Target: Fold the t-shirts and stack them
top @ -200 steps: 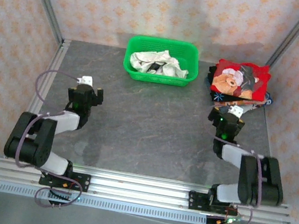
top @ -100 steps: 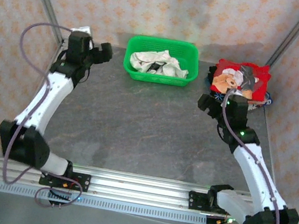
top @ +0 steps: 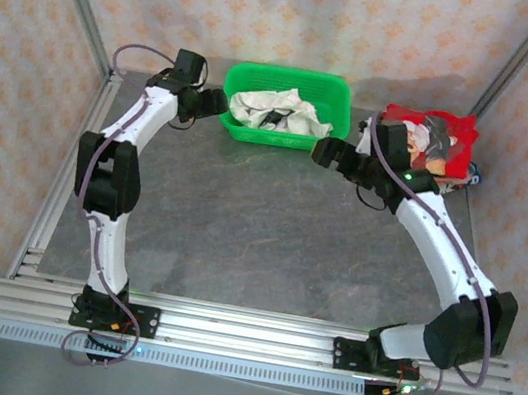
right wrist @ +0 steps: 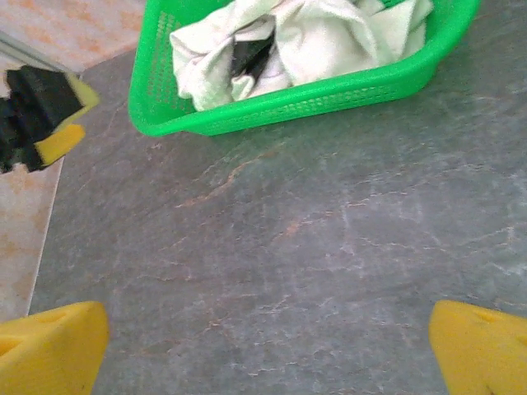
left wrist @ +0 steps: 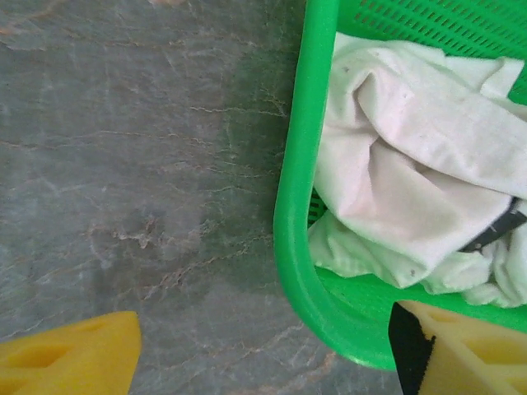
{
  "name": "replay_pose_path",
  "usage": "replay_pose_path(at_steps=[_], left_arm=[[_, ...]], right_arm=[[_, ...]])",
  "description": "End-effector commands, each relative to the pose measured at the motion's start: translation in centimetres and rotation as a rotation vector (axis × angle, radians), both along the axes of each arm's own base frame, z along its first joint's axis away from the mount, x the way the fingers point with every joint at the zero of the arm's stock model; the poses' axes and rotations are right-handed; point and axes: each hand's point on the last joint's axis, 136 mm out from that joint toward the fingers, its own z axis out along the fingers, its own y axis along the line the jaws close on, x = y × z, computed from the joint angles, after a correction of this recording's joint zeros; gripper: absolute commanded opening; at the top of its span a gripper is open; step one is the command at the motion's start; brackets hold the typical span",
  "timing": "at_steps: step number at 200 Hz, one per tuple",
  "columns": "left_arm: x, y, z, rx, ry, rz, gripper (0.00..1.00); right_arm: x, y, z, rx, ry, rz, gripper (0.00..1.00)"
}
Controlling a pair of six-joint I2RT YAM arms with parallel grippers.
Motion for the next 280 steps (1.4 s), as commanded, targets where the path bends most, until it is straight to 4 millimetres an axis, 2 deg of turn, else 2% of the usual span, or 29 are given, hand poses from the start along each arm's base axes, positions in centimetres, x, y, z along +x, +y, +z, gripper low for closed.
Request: replay_pose_path(at_steps=[1,35,53,70,91,117,134,151,177,179,186,200,217,230,252,280], left_arm=[[0.6,-1.0,-0.1,-0.015,0.021,0.008,0.77],[1.7,-1.0,-2.8,-0.013,0.072,0.041,0.64],[1.7,-1.1,-4.3,-0.001,0.107,0.056,0.6],[1.5,-0.9,-5.6,0.004,0.133,0.073,0.51],[0.9,-0.9,-6.1,0.012,0.141,0.076,0.42],[-1.0,-0.6,-5.9,0.025,0.171,0.075,0.27],[-3.0,-0.5,-5.7,0.016,0.192,0.074,0.18],[-5.2,-0.2,-5.2,0.028,0.187,0.078,0.12],[-9.1,0.3,-5.7,0.009,0.224,0.115,0.03],[-9.3,0.3,-5.0,0.007,0.211,0.119,0.02],[-10.1,0.3,-4.5,-0.007,0.205,0.13,0.01],[-11.8,0.2,-4.5,-0.031,0.213,0.141,0.0],[-13.5,0.3,-4.4,-0.047,0.213,0.152,0.0],[-14.7,0.4,-4.4,-0.047,0.225,0.148,0.0],[-16.1,0.3,-4.7,-0.057,0.242,0.136,0.0],[-17.1,0.6,-5.5,-0.058,0.265,0.138,0.0]], right_arm=[[0.8,1.1,0.7,0.026,0.04,0.007,0.99],[2.6,2.2,1.6,0.046,0.037,0.009,0.99],[3.4,2.6,2.1,0.06,0.024,0.009,0.99],[4.0,2.9,2.3,0.066,0.019,0.012,0.99],[4.9,3.4,1.8,0.053,0.027,0.021,0.99],[6.2,3.7,1.0,-0.027,0.03,0.033,0.98],[6.7,4.4,0.0,-0.157,0.013,0.083,0.98],[7.4,5.1,-1.9,-0.251,0.044,0.119,0.98],[8.9,5.9,-4.4,-0.29,0.1,0.135,0.94],[9.0,6.0,-4.5,-0.29,0.102,0.137,0.94],[9.3,6.5,-4.8,-0.286,0.107,0.148,0.91],[9.5,7.7,-5.7,-0.27,0.117,0.182,0.88],[8.7,9.6,-7.2,-0.246,0.139,0.257,0.81],[7.7,10.4,-8.9,-0.272,0.166,0.301,0.78],[6.6,10.5,-11.6,-0.309,0.2,0.314,0.78],[5.6,11.0,-14.0,-0.298,0.23,0.324,0.73]])
